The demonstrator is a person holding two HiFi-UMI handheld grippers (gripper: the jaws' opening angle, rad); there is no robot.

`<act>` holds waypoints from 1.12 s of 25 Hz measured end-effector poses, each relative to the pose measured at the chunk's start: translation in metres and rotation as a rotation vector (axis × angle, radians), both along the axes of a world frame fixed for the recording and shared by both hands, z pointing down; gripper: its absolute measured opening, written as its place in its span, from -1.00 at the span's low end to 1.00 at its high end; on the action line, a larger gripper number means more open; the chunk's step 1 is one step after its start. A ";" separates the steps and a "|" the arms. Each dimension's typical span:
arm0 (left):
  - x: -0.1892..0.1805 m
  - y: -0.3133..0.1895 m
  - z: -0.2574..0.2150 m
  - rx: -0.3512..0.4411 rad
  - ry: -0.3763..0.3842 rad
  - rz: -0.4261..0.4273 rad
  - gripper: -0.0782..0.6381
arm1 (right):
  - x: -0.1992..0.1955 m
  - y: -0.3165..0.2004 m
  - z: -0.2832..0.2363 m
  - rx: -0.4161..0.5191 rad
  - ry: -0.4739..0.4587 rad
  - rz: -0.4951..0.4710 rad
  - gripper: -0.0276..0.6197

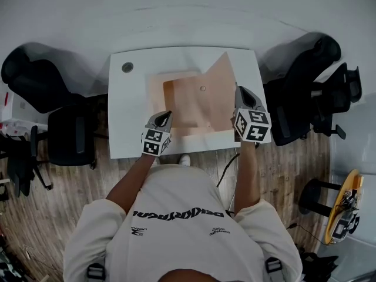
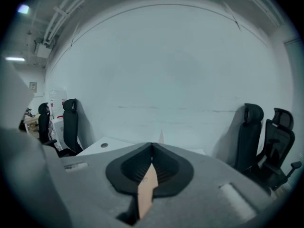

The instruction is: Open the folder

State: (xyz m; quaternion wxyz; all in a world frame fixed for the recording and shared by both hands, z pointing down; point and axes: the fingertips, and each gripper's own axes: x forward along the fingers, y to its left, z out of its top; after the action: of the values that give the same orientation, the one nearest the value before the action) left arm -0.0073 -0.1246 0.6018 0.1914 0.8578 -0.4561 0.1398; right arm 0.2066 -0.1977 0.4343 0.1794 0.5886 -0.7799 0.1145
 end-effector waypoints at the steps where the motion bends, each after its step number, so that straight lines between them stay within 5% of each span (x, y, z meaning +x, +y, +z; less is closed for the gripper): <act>1: -0.001 0.000 -0.002 0.002 0.006 -0.003 -0.80 | -0.005 0.002 0.001 0.003 -0.014 -0.007 -0.91; 17: -0.006 0.002 -0.024 0.039 0.044 -0.035 -0.80 | -0.067 0.026 0.030 0.078 -0.194 -0.058 -0.91; 28: -0.010 0.004 -0.040 0.063 0.059 -0.055 -0.80 | -0.091 0.037 0.054 0.085 -0.209 -0.076 -0.91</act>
State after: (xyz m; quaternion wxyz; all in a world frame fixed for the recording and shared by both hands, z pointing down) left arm -0.0169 -0.1203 0.5617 0.1815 0.8542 -0.4779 0.0947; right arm 0.1155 -0.1609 0.4878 0.0763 0.5505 -0.8203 0.1350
